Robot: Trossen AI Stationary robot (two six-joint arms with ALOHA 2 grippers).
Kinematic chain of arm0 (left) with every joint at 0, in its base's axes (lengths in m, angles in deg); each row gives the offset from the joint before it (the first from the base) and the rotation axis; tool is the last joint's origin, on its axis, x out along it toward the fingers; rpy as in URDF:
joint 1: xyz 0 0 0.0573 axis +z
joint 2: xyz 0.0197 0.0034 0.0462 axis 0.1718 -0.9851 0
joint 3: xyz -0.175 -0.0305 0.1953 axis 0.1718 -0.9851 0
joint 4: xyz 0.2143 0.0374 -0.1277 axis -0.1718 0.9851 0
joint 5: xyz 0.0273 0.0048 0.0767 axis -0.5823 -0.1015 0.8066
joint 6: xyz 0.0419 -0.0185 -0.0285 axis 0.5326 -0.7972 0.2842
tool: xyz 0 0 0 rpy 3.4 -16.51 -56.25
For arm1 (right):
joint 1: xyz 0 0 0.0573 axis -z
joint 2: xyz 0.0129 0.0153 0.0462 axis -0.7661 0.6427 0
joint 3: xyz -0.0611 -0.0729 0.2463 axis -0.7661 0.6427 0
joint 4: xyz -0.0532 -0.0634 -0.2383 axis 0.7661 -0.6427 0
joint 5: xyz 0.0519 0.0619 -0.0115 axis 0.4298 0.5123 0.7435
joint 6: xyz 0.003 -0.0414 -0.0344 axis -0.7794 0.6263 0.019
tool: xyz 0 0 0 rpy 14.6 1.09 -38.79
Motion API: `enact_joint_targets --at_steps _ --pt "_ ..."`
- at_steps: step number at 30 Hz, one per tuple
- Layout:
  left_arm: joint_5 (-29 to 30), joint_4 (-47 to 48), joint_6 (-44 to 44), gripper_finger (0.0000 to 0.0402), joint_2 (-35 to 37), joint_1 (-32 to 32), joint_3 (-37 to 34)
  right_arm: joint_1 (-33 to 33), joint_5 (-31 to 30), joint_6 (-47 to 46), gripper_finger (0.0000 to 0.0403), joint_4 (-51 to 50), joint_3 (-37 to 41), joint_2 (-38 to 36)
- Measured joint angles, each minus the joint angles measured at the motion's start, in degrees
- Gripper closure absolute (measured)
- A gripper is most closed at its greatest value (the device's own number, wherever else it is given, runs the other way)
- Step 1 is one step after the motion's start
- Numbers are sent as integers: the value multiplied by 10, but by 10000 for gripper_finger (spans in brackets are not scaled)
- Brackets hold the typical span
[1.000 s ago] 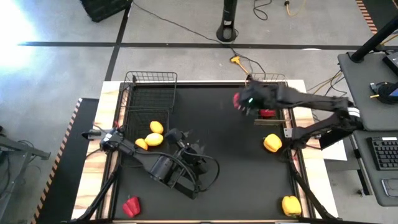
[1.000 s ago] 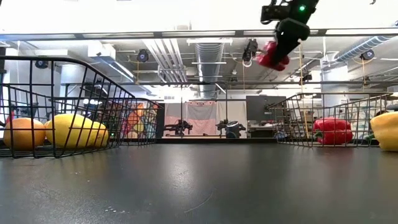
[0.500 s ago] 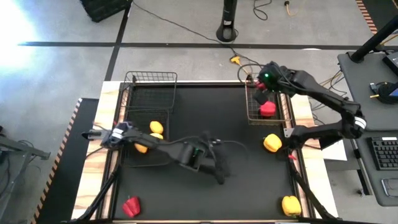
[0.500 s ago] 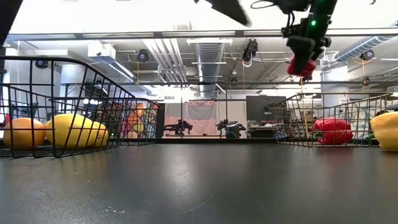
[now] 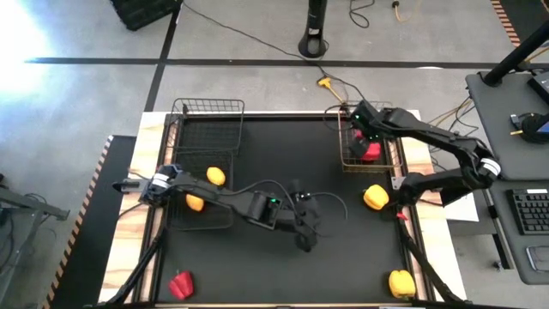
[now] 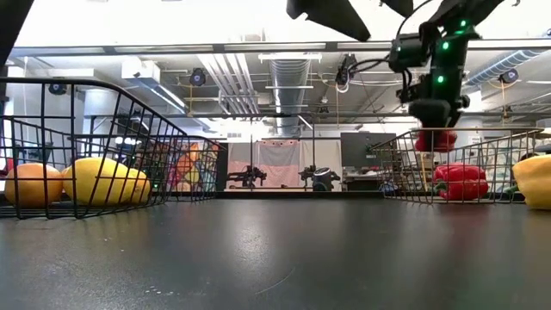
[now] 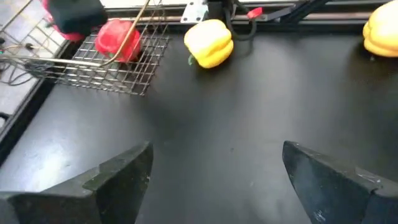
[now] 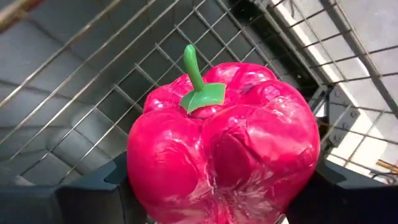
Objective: Sort produce into baskets
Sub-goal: Put the top red bell pepper into the gold wire basket, then put the red bell pepper into the gold wire basket
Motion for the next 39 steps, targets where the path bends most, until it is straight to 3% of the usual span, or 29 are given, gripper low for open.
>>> enact_joint_targets --at_steps 6,10,17,21,25,30,39 --pt "60 24 -4 62 34 -13 -5 27 -80 31 144 71 7 30" --pt "110 25 -9 62 62 -29 -27 53 -84 21 140 79 7 65" --pt "119 -12 -90 62 160 -50 -145 80 -68 23 140 101 7 130" --pt "119 -105 -107 62 213 -59 -248 80 -67 25 120 102 6 159" --pt "117 -268 -100 62 256 -60 -344 79 -62 24 88 103 6 174" --pt "52 -457 -37 62 281 -61 -415 79 -38 24 44 103 6 161" --pt "23 -568 40 62 346 -63 -489 54 -13 24 22 26 6 52"
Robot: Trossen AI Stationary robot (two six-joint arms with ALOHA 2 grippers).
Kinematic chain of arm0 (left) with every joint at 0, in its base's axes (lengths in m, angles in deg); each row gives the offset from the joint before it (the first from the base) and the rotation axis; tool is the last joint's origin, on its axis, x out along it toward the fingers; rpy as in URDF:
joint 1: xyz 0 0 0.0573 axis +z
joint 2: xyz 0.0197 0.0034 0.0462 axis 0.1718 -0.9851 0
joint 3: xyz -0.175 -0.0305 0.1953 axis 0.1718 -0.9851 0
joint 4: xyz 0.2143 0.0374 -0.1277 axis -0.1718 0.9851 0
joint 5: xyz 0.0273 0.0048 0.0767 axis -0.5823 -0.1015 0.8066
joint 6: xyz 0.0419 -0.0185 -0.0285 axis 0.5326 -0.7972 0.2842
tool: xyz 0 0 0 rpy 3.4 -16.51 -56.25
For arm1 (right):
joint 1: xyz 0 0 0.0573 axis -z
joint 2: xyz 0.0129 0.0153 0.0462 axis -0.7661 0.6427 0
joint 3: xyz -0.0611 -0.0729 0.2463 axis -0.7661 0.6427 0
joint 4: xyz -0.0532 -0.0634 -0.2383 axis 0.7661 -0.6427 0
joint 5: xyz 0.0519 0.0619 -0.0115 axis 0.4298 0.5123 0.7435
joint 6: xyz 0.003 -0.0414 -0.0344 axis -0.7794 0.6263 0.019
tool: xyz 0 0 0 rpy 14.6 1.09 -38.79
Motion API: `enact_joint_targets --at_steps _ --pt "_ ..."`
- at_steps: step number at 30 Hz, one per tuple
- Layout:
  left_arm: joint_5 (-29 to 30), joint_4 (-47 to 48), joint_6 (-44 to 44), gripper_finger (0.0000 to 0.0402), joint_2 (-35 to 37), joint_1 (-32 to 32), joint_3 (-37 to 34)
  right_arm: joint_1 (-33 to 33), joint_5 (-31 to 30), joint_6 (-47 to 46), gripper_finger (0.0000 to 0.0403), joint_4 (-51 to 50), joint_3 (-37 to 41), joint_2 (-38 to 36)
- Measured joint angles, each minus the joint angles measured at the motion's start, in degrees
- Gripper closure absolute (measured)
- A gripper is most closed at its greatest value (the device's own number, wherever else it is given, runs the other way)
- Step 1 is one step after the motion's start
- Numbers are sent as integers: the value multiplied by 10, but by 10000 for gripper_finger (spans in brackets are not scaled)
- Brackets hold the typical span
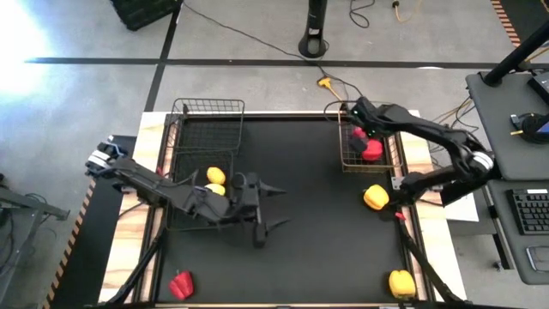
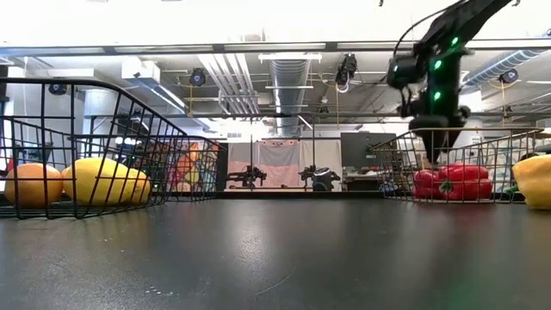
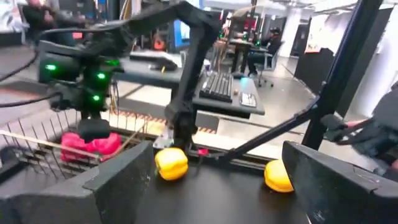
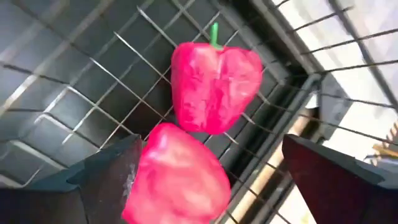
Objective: Sort produce into baskets
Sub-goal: Put the red bell pepper into the gold wire basket
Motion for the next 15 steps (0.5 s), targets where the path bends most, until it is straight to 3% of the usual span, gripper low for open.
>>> enact_joint_targets --at_steps 10,15 --pt "-1 -27 38 62 -5 4 -18 -47 5 19 22 28 0 -200" --pt "-1 -2 32 62 -7 5 3 -64 60 31 22 90 0 -277"
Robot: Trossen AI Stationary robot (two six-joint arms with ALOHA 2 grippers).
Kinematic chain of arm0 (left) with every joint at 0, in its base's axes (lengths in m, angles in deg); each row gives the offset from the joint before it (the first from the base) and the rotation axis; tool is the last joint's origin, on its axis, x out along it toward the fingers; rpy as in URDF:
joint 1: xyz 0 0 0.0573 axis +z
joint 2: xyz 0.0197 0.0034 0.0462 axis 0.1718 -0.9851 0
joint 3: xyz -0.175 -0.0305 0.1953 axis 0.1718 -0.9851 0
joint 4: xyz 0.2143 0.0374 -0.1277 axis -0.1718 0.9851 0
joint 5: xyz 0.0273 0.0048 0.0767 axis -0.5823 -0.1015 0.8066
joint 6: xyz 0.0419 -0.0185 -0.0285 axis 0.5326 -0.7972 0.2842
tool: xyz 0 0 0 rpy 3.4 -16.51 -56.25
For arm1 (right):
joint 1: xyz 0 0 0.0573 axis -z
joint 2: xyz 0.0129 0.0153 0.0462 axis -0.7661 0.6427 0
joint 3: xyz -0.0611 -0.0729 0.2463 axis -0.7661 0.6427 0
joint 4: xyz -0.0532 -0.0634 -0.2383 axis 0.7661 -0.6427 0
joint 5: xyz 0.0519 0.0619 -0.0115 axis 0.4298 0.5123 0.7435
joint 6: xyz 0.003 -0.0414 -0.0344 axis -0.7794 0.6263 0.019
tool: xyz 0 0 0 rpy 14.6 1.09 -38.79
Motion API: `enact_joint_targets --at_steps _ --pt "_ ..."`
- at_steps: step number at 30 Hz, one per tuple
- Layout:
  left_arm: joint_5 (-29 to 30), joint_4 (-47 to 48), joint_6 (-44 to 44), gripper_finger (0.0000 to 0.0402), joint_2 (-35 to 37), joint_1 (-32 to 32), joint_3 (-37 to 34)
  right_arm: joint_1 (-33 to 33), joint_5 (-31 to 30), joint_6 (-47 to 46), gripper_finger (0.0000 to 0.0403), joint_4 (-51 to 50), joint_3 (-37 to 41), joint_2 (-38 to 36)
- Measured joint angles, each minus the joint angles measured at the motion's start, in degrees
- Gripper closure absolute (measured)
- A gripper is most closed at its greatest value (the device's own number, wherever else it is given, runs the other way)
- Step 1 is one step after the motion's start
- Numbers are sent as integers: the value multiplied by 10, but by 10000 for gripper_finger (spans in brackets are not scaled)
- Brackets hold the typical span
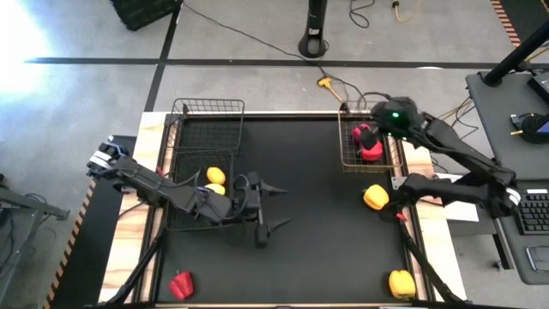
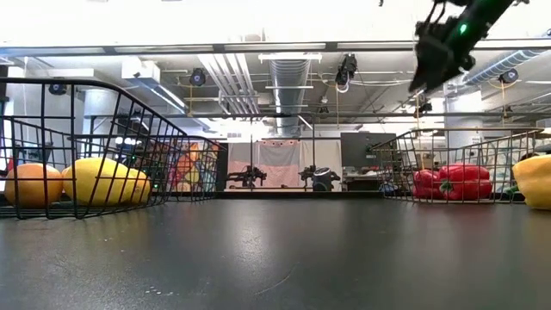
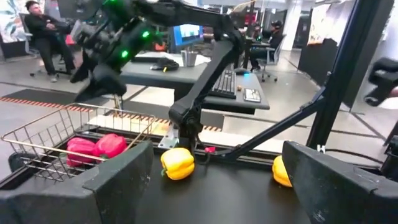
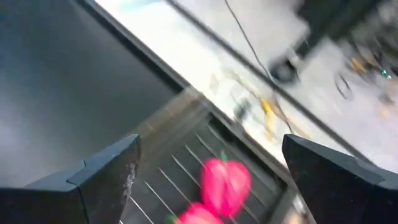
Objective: Sort produce into baskets
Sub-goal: Put the red bell pepper into the gold wire basket
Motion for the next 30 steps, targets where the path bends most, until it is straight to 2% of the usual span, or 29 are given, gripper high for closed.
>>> enact_joint_targets --at_steps 3,7,9,12,15,17,20,23,30 --pt "4 74 -6 62 0 -6 51 -9 73 0 22 42 0 -32" --pt "6 252 -62 62 -1 -24 145 -33 226 -18 22 99 0 -56" --pt "11 373 -123 62 -5 -34 187 -49 301 -43 22 134 0 -60" --pt "14 555 -276 62 -18 -40 221 -83 379 -79 22 200 2 -60" --pt "-25 680 -438 62 -31 -48 235 -128 394 -86 22 264 17 -58" --pt "-52 686 -511 62 -37 -62 245 -158 394 -86 22 307 32 -55" --pt "-61 656 -550 62 -58 -82 283 -187 390 -86 22 351 53 -47" --pt "-78 671 -586 62 -98 -95 332 -206 388 -90 22 378 69 -34" --pt "-195 842 -743 62 -238 -122 498 -246 389 -92 22 380 75 -10"
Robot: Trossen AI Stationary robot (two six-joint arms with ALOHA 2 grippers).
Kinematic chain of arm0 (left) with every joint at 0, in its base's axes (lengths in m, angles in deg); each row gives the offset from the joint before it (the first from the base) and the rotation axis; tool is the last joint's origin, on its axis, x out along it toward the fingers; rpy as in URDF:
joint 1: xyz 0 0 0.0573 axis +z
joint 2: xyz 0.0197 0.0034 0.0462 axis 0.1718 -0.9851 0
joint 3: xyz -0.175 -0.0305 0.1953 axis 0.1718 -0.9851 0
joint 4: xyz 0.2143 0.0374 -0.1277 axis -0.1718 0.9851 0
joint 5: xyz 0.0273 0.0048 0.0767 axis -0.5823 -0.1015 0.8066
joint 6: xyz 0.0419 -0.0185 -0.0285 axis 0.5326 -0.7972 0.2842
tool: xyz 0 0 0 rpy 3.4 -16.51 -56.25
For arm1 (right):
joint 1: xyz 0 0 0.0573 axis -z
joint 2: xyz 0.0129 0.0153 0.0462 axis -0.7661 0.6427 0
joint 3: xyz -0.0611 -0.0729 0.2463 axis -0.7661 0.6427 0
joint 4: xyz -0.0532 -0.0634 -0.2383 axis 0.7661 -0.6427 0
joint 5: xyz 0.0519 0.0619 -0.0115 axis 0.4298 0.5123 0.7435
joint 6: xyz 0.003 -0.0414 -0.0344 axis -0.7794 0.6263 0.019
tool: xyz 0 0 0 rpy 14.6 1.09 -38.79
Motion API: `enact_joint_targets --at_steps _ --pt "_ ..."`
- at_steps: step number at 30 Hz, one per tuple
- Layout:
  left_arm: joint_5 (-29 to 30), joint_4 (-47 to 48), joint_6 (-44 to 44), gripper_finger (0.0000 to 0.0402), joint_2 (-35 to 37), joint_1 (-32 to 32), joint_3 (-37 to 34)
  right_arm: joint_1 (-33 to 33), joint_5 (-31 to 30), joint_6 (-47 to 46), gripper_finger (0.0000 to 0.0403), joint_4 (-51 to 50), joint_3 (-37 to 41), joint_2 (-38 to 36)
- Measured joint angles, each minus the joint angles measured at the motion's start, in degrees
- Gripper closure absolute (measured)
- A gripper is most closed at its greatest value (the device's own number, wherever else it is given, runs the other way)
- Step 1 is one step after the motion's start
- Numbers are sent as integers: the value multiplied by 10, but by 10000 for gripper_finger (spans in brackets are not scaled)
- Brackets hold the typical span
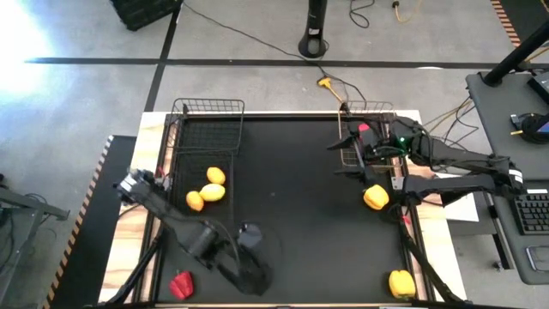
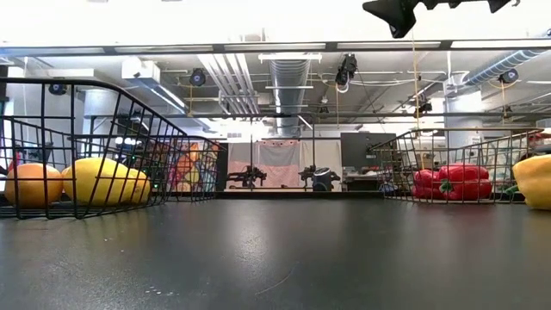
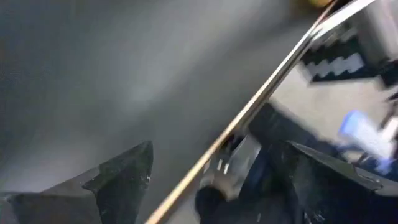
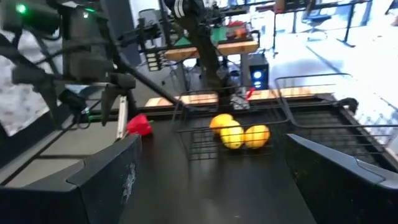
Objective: Sort produce into baskets
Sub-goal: Put the red bell pepper into the gold wire basket
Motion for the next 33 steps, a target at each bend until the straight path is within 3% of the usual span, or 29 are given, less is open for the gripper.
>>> enact_joint_targets --at_steps 8,15,18,28,33 --pt "-147 232 -74 62 -164 -15 210 -48 0 2 22 -5 0 3" --pt "-337 249 -103 62 -154 -14 98 -110 1 21 22 -65 8 -2" --pt "-386 248 -103 62 -148 -14 67 -145 1 30 22 -68 24 -2" --pt "-381 246 -138 62 -132 -12 53 -242 1 30 22 22 121 3" --pt "-370 245 -193 62 -86 -16 -3 -267 1 -10 22 96 187 4"
